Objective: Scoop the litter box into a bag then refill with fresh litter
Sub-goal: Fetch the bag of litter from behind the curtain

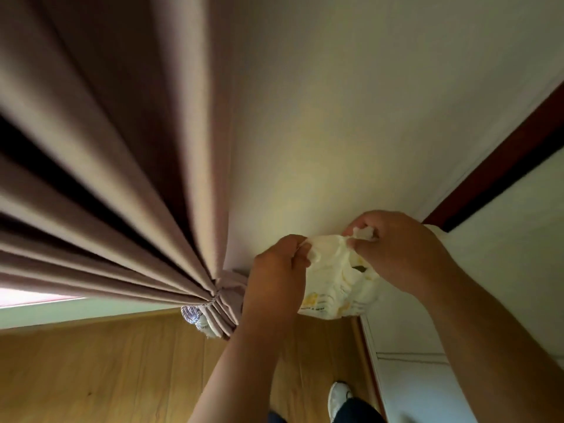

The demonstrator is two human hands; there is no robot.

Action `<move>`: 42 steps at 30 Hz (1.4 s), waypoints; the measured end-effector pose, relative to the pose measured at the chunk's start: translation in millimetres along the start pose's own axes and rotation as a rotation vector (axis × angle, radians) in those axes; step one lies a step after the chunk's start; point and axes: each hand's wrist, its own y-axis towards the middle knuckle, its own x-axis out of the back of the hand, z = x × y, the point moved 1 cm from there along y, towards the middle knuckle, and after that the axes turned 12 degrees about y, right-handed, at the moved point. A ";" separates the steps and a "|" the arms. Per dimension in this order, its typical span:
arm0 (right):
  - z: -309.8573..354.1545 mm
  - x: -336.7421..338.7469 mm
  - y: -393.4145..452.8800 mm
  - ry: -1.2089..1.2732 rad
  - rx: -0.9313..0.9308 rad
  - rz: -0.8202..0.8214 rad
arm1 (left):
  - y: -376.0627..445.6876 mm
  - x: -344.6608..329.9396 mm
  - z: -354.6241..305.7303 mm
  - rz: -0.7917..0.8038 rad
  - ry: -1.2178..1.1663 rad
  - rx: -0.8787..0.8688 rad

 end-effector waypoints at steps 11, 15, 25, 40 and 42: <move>143.2 156.6 -69.1 -0.010 0.262 -0.115 | -34.0 156.6 -157.9 -0.247 -0.010 -0.269; 176.1 184.7 -86.3 -0.055 0.358 -0.174 | -43.8 190.7 -189.4 -0.328 -0.056 -0.348; 219.8 193.9 -119.7 0.064 0.337 -0.302 | -50.3 237.9 -199.6 -0.338 -0.129 -0.458; 216.2 135.5 -190.7 0.144 0.117 -0.627 | -63.0 245.2 -176.7 -0.081 -0.206 -0.689; 212.0 129.6 -205.3 0.159 0.076 -0.679 | -67.9 240.9 -177.0 -0.035 -0.216 -0.723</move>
